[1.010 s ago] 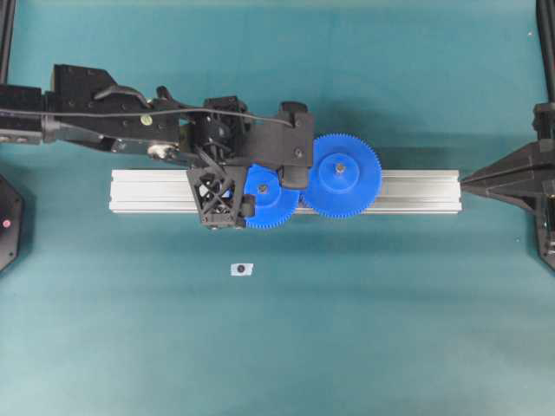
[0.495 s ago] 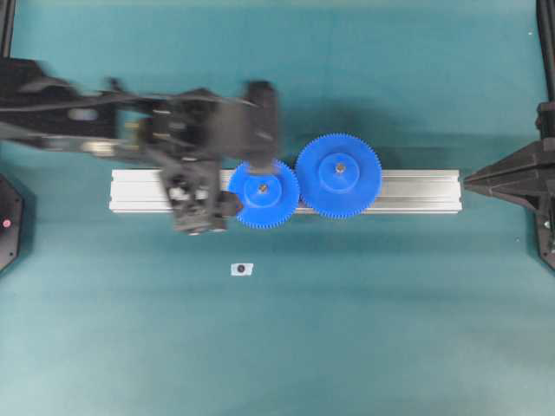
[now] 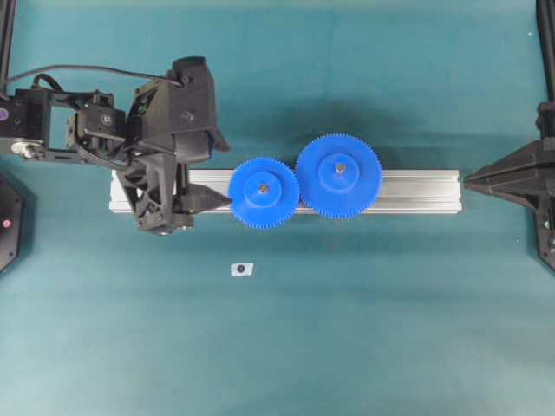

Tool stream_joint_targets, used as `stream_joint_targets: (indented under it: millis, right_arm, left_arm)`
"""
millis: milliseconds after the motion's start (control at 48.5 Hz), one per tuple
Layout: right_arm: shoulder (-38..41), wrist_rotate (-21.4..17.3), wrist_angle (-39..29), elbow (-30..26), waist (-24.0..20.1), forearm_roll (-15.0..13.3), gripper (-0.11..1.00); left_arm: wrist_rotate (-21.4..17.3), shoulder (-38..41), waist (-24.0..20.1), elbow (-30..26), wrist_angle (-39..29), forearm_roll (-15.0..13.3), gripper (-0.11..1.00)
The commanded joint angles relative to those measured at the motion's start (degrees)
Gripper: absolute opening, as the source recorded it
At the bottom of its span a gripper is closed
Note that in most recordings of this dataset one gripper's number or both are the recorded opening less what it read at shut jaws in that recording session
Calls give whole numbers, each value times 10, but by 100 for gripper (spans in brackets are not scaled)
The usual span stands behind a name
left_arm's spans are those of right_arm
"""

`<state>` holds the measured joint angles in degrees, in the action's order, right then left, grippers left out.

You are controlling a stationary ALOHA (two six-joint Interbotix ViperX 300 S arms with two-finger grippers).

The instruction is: Find the location of the shaft and insert the small gear.

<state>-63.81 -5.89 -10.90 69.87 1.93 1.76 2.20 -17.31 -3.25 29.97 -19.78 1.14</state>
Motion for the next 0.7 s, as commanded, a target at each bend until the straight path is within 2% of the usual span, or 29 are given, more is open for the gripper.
stream_joint_targets:
  millis: [0, 165, 268, 392, 474, 680]
  right_arm:
    - [3, -4, 4, -7, 2, 1, 6]
    - [3, -5, 4, -8, 2, 1, 6]
    - [3, -5, 5, -8, 1, 1, 6]
    - [3, -5, 4, -8, 2, 1, 6]
    - [3, -5, 4, -8, 1, 1, 6]
    - [3, -5, 4, -6, 2, 1, 6]
  left_arm:
    - [-2, -3, -2, -4, 25, 2, 81]
    - [-2, 2, -2, -4, 57, 1, 58]
    - [-2, -1, -2, 4, 84, 1, 37]
    - [-1, -9, 1, 21, 114, 2, 21]
    - [2, -19, 4, 37, 136, 2, 17]
    - [3, -60, 12, 75, 159, 2, 18]
